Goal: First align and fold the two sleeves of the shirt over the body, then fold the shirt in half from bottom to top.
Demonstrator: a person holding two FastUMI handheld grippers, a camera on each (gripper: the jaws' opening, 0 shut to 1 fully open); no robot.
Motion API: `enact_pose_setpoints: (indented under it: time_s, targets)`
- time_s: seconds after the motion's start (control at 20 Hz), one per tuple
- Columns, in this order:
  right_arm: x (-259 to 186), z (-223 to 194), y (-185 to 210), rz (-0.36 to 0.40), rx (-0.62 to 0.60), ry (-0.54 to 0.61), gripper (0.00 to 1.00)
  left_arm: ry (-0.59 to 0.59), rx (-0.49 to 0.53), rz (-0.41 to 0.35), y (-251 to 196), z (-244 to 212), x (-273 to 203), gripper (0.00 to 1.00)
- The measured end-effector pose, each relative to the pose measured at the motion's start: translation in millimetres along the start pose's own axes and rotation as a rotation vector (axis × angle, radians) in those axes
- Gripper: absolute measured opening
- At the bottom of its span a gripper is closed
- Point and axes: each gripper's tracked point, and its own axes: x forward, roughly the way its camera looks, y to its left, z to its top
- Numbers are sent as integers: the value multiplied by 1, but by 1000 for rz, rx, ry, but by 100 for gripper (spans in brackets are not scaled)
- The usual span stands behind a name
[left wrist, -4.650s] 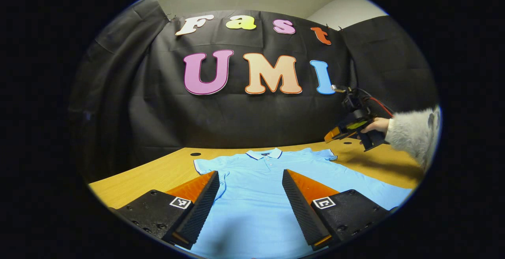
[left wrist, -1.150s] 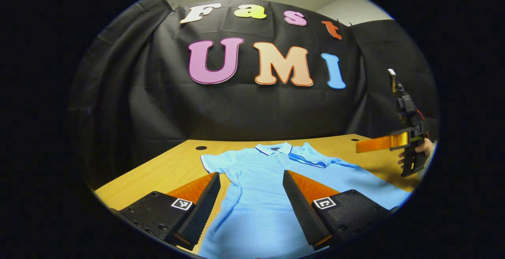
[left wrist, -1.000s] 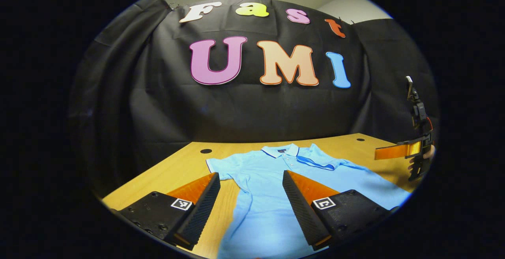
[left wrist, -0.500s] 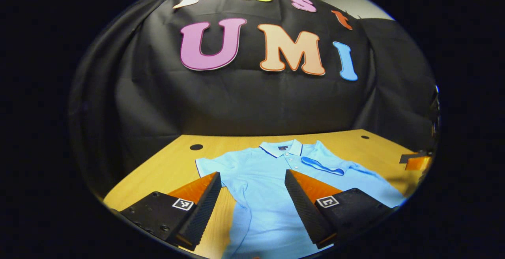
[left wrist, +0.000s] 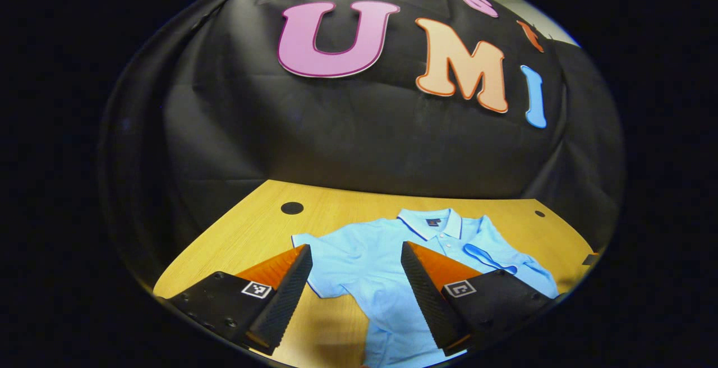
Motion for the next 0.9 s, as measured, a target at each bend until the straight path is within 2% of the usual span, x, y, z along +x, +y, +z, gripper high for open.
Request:
enact_pose_setpoints:
  time_s: [0.05, 0.1, 0.15, 0.2, 0.4, 0.7, 0.75, 0.8, 0.9]
  targets:
    - [-1, 0, 0, -3, -2, -4, 97, 31, -7, 4, 7, -3, 10, 95]
    - [-3, 1, 0, -4, -4, -7, 93, 68, -16, 3, 12, -10, 21, 95]
    - [-3, 1, 0, -5, -4, -7, 93, 96, -32, 16, 18, -13, 31, 94]
    - [-4, 0, 0, -3, -4, -4, 97, 125, -35, 25, 25, -20, 44, 95]
    - [-4, -4, -4, -11, 3, 7, 97, 209, 30, 83, 47, -42, 77, 95]
    - [-3, -5, -12, -25, 22, 14, 97, 280, 49, 104, 52, -70, 90, 95]
    - [-2, -6, -12, -24, 26, 16, 93, 289, 48, 107, 53, -73, 91, 95]
    - [-2, -7, -13, -25, 29, 19, 97, 299, 45, 104, 53, -78, 92, 95]
    - [-2, -8, -14, -27, 30, 24, 98, 318, 47, 116, 58, -85, 92, 95]
